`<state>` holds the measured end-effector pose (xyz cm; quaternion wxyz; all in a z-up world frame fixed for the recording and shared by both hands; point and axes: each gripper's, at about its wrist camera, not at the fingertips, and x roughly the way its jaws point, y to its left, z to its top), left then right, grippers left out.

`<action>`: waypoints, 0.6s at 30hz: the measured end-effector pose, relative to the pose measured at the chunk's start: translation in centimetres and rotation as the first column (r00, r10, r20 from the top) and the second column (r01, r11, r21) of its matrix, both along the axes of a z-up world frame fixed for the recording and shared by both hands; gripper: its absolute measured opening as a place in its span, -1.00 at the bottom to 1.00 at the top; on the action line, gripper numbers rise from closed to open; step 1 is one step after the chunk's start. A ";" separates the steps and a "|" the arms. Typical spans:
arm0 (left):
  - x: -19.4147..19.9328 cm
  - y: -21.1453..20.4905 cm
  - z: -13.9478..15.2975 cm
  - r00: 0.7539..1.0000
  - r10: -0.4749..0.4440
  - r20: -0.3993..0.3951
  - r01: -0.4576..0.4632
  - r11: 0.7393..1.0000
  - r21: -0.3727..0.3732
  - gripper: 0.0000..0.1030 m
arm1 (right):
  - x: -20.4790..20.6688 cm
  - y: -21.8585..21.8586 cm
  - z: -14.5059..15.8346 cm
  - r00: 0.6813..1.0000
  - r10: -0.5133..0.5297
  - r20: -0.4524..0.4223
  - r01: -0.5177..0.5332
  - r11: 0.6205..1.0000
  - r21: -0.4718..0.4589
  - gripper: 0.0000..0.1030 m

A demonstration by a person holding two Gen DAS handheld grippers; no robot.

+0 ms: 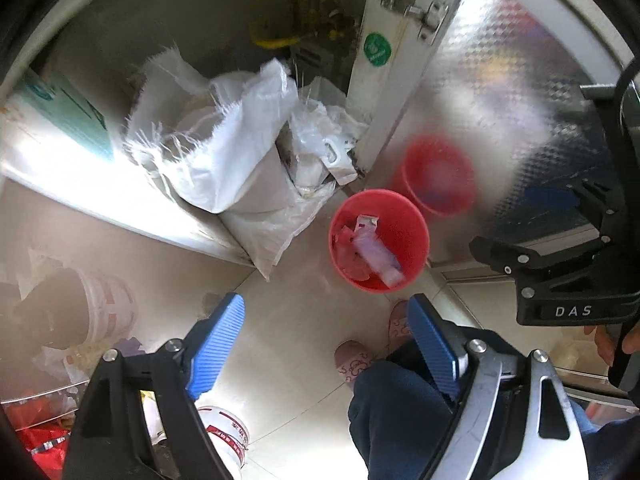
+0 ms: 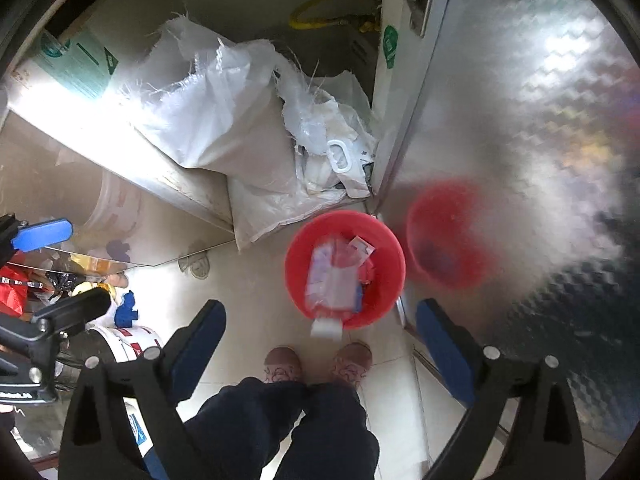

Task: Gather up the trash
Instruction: 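Raise both tools back up over the counter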

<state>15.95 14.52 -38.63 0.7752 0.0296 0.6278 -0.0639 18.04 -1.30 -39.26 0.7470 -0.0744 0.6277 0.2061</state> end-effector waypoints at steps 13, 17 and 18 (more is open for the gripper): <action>-0.3 -1.0 15.3 0.990 -0.034 0.137 0.031 0.999 0.028 0.68 | -2.4 -1.6 15.4 0.990 -0.069 0.123 0.062 0.996 0.058 0.86; 0.6 -1.3 19.4 0.982 -0.042 0.183 0.039 0.999 0.018 0.77 | -2.2 -2.5 19.1 0.981 -0.105 0.162 0.095 0.993 0.070 0.87; 0.9 -1.3 20.3 0.980 -0.046 0.191 0.045 0.999 0.009 0.81 | -2.1 -2.7 20.0 0.978 -0.114 0.174 0.103 0.992 0.073 0.88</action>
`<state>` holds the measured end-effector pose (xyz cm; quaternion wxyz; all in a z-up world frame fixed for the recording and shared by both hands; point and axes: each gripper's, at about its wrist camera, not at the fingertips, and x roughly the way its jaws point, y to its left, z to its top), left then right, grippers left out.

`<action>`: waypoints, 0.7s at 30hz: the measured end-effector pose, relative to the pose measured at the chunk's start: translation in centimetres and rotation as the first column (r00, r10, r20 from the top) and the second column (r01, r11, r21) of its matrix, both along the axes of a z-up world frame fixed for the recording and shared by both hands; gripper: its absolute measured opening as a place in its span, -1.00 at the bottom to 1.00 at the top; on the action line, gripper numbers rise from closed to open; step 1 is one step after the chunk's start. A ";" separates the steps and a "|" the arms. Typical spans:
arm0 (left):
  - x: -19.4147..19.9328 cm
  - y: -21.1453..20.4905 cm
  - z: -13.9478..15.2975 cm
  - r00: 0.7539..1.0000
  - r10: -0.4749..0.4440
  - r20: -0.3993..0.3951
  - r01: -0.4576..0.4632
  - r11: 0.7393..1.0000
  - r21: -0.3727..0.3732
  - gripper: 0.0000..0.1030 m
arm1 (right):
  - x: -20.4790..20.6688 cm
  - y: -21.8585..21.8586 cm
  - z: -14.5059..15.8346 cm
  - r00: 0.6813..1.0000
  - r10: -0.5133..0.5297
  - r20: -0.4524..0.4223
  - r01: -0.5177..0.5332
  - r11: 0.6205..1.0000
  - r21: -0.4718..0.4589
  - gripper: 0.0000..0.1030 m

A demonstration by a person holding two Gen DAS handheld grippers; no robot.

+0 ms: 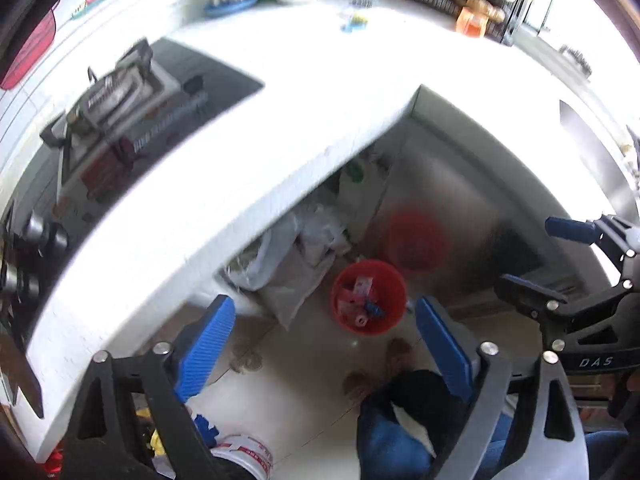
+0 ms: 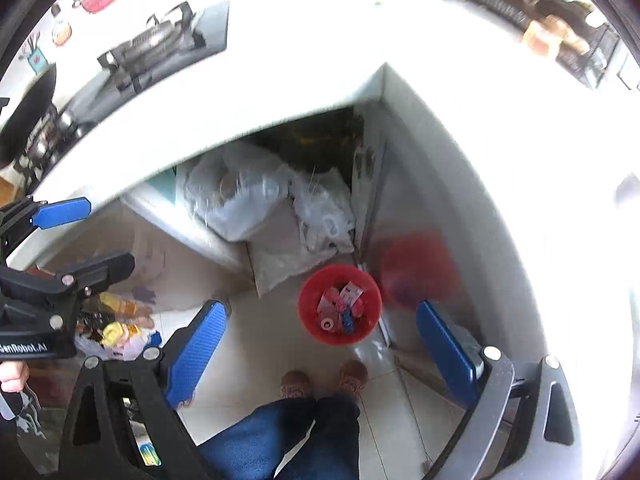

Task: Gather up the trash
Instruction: 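Raise both tools back up over the counter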

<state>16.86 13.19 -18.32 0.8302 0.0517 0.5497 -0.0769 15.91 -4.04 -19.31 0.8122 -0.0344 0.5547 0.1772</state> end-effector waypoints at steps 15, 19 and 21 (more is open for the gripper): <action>8.1 -4.1 7.2 0.985 -0.122 0.121 0.118 0.992 0.040 0.99 | 5.6 -4.3 5.8 0.983 -0.120 0.136 0.118 0.993 0.021 0.99; 12.0 -5.5 8.2 0.980 -0.137 0.144 0.133 0.990 0.034 0.99 | 8.2 -5.9 6.7 0.979 -0.136 0.152 0.134 0.991 0.022 0.99; 13.6 -6.3 8.6 0.977 -0.148 0.152 0.143 0.989 0.048 0.99 | 9.9 -6.5 6.9 0.977 -0.140 0.160 0.139 0.990 0.015 0.99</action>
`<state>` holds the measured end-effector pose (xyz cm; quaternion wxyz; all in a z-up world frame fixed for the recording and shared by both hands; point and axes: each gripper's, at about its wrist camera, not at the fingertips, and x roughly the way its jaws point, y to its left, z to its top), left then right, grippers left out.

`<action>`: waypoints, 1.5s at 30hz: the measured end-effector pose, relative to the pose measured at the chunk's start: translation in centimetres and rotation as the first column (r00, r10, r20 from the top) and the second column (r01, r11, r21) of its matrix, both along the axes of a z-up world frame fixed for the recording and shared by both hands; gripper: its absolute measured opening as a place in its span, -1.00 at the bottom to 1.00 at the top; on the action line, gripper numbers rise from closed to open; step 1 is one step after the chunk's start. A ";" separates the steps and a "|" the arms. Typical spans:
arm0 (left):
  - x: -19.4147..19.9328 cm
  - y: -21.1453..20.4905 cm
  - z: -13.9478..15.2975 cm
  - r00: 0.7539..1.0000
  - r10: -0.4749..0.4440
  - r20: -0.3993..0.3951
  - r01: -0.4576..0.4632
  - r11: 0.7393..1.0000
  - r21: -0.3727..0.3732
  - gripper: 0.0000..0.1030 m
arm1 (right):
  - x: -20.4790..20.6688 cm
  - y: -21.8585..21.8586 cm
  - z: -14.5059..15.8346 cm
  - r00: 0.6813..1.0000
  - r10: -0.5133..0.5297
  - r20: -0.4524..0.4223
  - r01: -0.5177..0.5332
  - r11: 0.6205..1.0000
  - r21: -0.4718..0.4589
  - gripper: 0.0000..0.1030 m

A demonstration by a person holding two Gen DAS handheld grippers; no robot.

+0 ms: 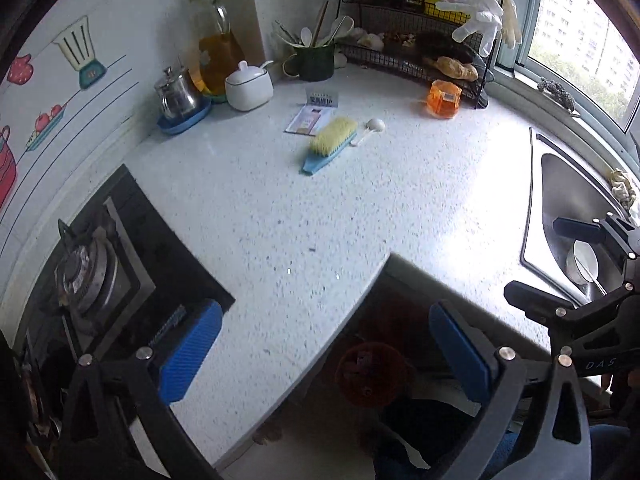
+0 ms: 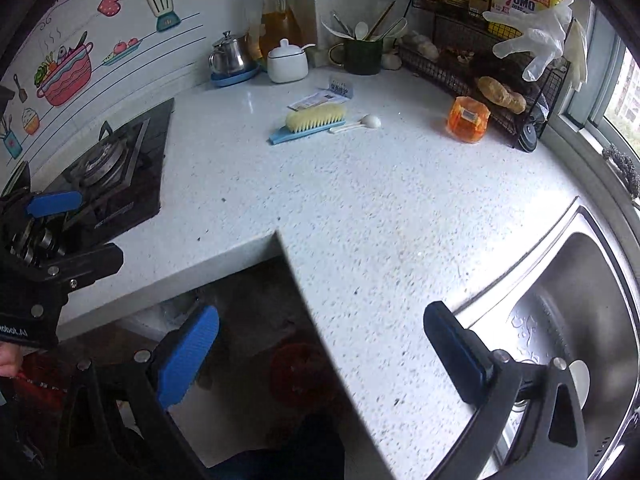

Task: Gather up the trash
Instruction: 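Raise both tools back up over the counter, then grasp the yellow-bristled scrub brush with the left gripper while the right gripper grasps the pink sachet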

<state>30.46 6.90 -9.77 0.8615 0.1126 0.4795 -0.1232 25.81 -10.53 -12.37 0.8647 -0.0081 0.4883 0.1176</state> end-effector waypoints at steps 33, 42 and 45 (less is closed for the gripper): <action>24.3 -6.2 -6.2 0.912 -0.367 -0.181 0.373 0.928 0.000 0.99 | 15.9 -1.5 -4.0 0.945 -0.280 -0.170 0.284 0.959 -0.004 0.99; 26.5 -7.3 -10.0 0.861 -0.444 -0.248 0.466 0.884 0.032 0.69 | 18.1 -2.5 -5.4 0.908 -0.358 -0.219 0.363 0.932 -0.018 0.99; 26.6 -7.7 -10.6 0.852 -0.456 -0.258 0.482 0.875 0.042 0.69 | 18.5 -2.8 -5.6 0.905 -0.362 -0.224 0.367 0.930 -0.020 0.99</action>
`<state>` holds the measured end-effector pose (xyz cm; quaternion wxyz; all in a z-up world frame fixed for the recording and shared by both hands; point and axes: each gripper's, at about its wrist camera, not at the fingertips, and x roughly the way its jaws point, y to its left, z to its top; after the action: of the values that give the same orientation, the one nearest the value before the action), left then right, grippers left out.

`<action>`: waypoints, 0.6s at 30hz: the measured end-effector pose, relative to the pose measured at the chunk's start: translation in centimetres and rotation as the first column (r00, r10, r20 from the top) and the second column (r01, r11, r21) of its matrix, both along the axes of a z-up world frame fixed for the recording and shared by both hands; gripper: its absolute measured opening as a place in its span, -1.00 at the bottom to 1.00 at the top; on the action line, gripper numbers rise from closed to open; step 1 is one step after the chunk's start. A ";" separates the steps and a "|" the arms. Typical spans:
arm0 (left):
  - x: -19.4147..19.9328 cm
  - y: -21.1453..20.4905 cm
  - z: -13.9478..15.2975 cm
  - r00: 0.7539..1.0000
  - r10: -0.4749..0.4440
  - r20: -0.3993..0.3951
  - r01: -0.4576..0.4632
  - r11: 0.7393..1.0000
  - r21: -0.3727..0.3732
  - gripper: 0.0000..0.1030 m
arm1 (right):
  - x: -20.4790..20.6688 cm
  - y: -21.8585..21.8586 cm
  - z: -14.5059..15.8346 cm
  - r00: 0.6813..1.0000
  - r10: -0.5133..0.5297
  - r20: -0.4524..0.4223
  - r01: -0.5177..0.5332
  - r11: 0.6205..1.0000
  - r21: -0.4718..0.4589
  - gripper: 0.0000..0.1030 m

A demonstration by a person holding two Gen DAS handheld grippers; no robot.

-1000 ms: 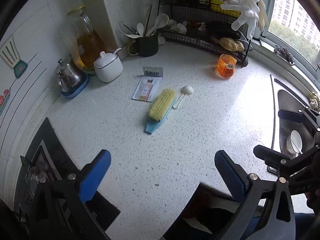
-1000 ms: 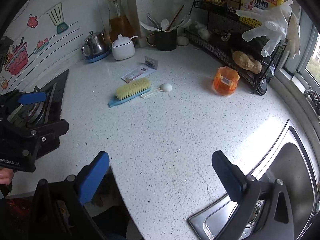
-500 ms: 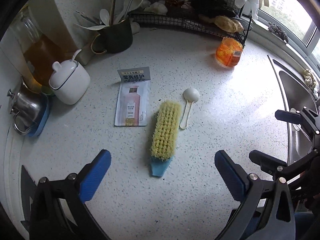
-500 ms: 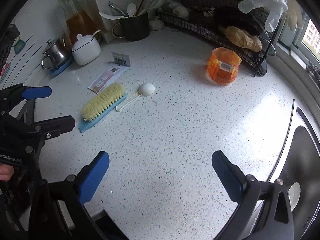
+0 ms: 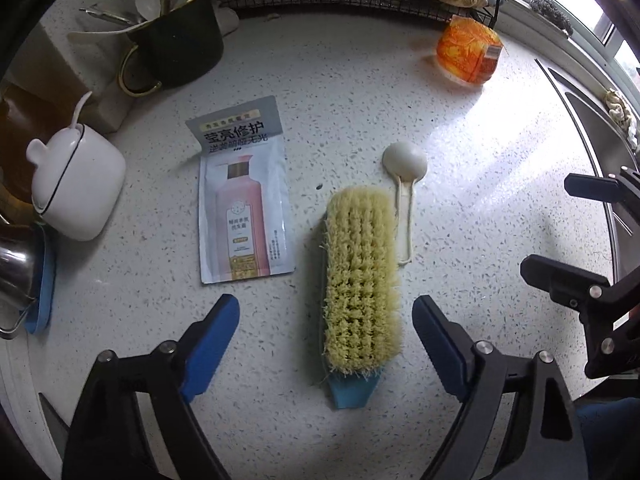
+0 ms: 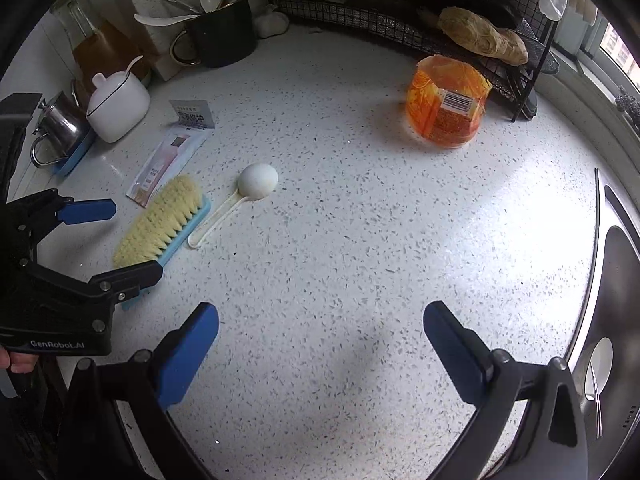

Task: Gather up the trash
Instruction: 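Grasp the yellow-bristled scrub brush with the left gripper while the right gripper grasps the pink sachet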

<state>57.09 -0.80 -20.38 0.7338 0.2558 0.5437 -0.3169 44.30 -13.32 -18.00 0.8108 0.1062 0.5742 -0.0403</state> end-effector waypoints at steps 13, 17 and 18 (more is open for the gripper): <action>-0.6 -0.2 -0.5 1.000 -0.002 -0.019 0.002 1.000 -0.026 -0.32 | 1.3 -0.9 -0.9 1.000 -0.002 -0.008 0.002 1.000 -0.006 0.99; -1.4 1.1 1.3 0.999 0.047 0.008 -0.046 0.998 -0.045 -0.32 | 2.0 -1.0 -0.2 0.998 0.053 0.016 -0.053 0.999 0.009 0.99; -1.5 1.5 1.9 0.997 0.068 0.024 -0.067 0.997 -0.050 -0.32 | 2.4 -1.0 0.1 0.997 0.071 0.026 -0.071 0.997 0.011 0.99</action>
<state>55.61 0.69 -18.50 0.7572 0.2234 0.5346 -0.3016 46.73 -14.32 -17.89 0.8182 0.0909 0.5676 -0.0067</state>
